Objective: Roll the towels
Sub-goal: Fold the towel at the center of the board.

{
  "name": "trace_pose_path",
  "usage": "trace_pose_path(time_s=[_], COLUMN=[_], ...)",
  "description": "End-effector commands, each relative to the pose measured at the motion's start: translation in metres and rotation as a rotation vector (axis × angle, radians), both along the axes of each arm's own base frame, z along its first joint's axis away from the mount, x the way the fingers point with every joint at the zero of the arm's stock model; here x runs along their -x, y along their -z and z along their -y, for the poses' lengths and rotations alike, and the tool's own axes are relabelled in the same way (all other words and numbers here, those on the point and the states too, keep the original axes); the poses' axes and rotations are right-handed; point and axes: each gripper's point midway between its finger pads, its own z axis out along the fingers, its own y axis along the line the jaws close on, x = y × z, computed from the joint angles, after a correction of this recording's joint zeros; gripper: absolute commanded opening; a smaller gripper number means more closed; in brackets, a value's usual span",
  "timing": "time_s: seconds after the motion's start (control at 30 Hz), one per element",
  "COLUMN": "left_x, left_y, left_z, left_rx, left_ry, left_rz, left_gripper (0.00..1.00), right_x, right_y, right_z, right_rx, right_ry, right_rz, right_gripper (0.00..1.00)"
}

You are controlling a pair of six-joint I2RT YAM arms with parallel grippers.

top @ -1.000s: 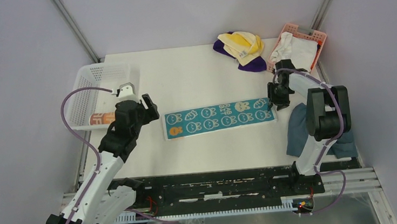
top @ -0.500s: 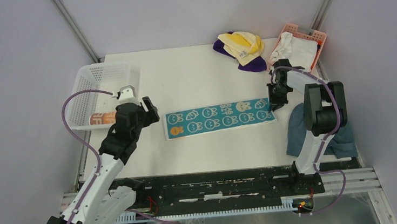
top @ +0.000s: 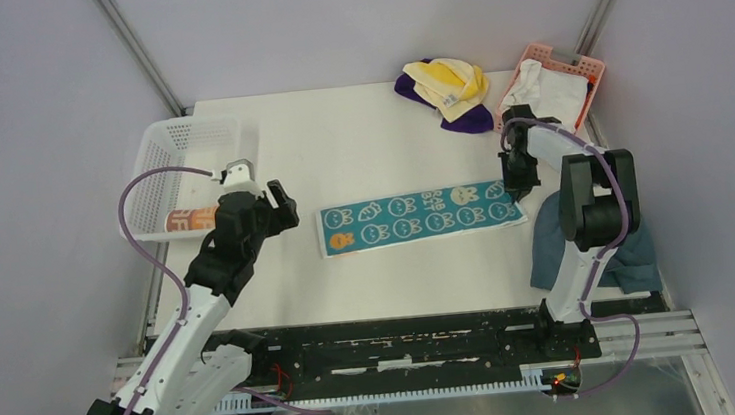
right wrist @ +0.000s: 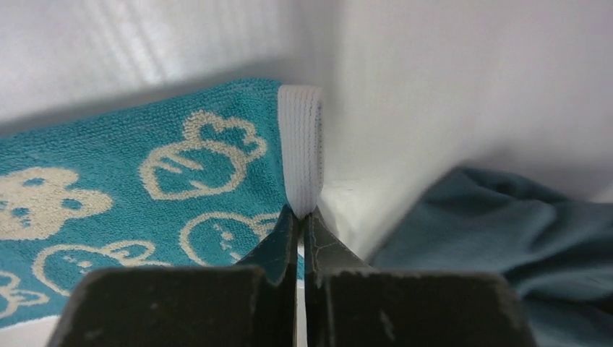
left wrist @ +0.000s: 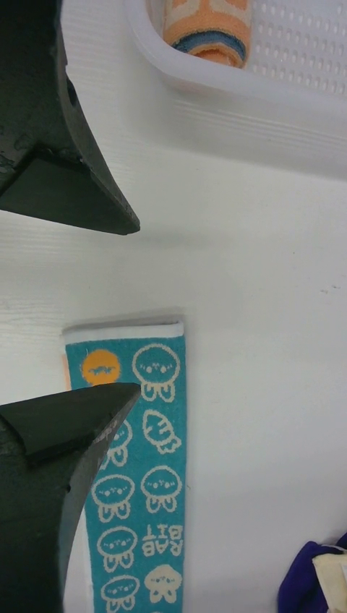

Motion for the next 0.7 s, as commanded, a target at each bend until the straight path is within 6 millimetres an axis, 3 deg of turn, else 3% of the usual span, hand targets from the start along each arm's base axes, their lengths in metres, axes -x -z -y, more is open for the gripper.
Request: trace_pose_path(time_s=[0.0,0.13,0.23,0.43,0.57,0.67], left_x=[-0.007,-0.007,-0.005,-0.004,-0.010,-0.016], left_y=[-0.011,-0.007,0.000,0.029,0.042,0.057], left_z=[0.012,0.029,0.045,0.073,0.091,0.098], left_rx=[0.029,0.105,0.202,0.374,0.457,0.497], left_ry=[0.058,0.110,0.147,0.175,0.202,0.179], left_rz=[0.052,0.041,0.020,-0.087,-0.143,-0.195], left_gripper=[0.82,0.82,0.81,0.81,0.79,0.77], right_x=[-0.026,-0.038,-0.044,-0.050,-0.041,-0.033], right_y=[-0.059,-0.094,-0.111,-0.122,-0.126,-0.126], right_z=[0.055,0.079,0.071,-0.018,-0.090,-0.130], right_rx=[0.294,0.435,0.394,0.076,-0.070,-0.117], right_ry=[0.034,0.051,0.050,-0.099,-0.238,-0.331], right_rz=[0.109,0.149,0.193,0.269,0.267,0.259], right_gripper=[0.00,0.00,0.00,0.00,0.00,0.00])
